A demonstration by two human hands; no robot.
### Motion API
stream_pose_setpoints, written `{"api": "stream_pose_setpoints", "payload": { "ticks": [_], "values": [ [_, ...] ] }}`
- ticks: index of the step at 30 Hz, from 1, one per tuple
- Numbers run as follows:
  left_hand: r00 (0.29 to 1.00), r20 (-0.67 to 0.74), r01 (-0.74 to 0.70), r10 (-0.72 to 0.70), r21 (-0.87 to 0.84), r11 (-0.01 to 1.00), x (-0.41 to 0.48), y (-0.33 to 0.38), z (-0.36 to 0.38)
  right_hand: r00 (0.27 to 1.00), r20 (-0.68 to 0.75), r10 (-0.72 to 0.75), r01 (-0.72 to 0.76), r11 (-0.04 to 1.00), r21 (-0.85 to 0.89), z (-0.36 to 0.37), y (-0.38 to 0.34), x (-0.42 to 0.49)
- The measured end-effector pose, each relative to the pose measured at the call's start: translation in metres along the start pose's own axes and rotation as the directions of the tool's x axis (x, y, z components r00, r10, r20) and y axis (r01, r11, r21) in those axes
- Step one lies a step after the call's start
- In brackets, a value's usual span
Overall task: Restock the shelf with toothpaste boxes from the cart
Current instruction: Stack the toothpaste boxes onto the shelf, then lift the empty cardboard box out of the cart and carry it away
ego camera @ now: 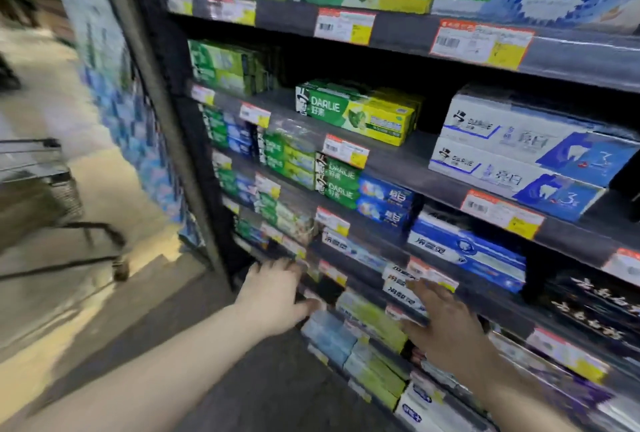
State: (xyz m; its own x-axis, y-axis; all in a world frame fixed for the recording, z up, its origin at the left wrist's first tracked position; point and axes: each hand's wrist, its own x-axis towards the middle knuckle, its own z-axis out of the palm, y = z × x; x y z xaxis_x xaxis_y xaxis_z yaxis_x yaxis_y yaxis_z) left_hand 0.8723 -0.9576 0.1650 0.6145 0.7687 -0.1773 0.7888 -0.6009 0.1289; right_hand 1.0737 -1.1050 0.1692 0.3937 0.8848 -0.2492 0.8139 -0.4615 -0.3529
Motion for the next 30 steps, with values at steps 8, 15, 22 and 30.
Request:
{"api": "stream_pose_setpoints", "payload": {
  "ticks": [8,15,22,30],
  "values": [
    [0.97,0.027,0.241,-0.24,-0.053,0.969,-0.033,-0.129,0.017,0.982,0.143,-0.121,0.118,0.993,0.027,0.041,-0.107,0.045],
    [0.903,0.088,0.427,-0.42,-0.104,0.898,-0.078,-0.294,0.025,0.929,0.277,-0.247,0.258,0.966,-0.002,0.095,-0.266,0.094],
    [0.801,0.103,0.598,-0.59,-0.109,0.794,-0.125,-0.454,0.019,0.868,0.36,-0.342,0.385,0.922,-0.052,0.159,-0.418,0.142],
    [0.71,0.152,0.704,-0.688,-0.161,0.692,-0.133,-0.557,0.033,0.781,0.379,-0.496,0.579,0.802,-0.144,0.208,-0.549,0.206]
  ]
}}
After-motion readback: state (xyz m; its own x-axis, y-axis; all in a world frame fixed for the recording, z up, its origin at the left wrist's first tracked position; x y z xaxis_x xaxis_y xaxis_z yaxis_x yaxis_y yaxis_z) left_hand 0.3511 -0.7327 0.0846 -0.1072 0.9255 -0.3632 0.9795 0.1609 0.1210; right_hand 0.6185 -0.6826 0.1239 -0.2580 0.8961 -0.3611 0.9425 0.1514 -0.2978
